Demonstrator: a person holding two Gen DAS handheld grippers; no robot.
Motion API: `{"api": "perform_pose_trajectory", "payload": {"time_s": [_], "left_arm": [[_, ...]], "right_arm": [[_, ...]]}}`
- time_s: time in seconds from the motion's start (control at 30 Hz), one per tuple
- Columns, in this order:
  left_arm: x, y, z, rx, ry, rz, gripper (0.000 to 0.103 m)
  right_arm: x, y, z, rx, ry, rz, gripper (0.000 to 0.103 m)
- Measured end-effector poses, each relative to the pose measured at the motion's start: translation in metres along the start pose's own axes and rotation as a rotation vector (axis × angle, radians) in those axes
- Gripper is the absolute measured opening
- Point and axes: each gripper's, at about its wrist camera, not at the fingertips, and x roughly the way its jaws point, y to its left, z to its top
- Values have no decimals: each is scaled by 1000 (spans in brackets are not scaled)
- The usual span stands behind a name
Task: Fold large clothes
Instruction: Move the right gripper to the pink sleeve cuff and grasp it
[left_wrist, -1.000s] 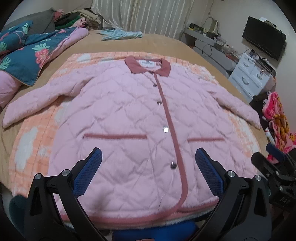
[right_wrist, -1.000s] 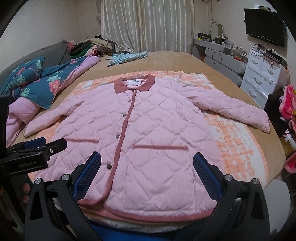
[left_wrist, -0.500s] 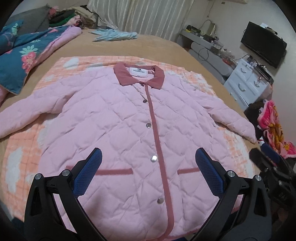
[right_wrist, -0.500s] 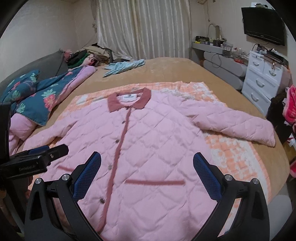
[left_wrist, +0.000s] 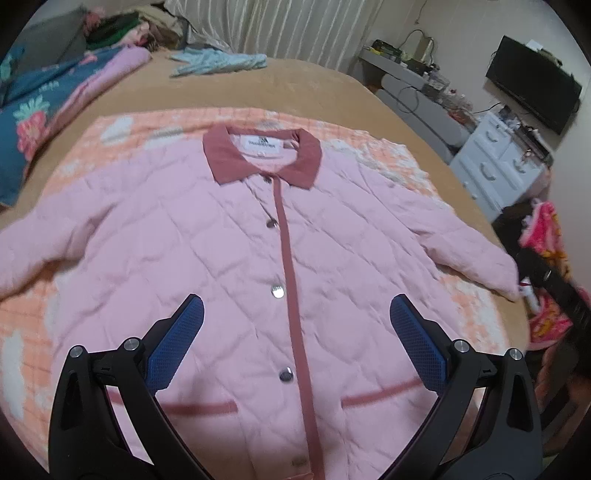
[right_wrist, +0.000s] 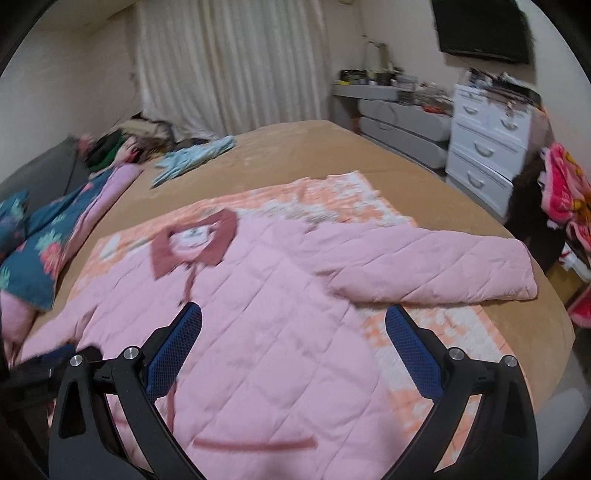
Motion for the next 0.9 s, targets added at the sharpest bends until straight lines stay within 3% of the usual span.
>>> {"api": "perform_pose_trajectory", "payload": {"time_s": [0.3,0.9], "left_arm": [[33,-30,30,25,10,3,95],[120,-90,47,73,71,10,95]], "right_arm": [[41,-57,42,130,-5,-74,99],[98,-204,24,410,49,-266,99]]}}
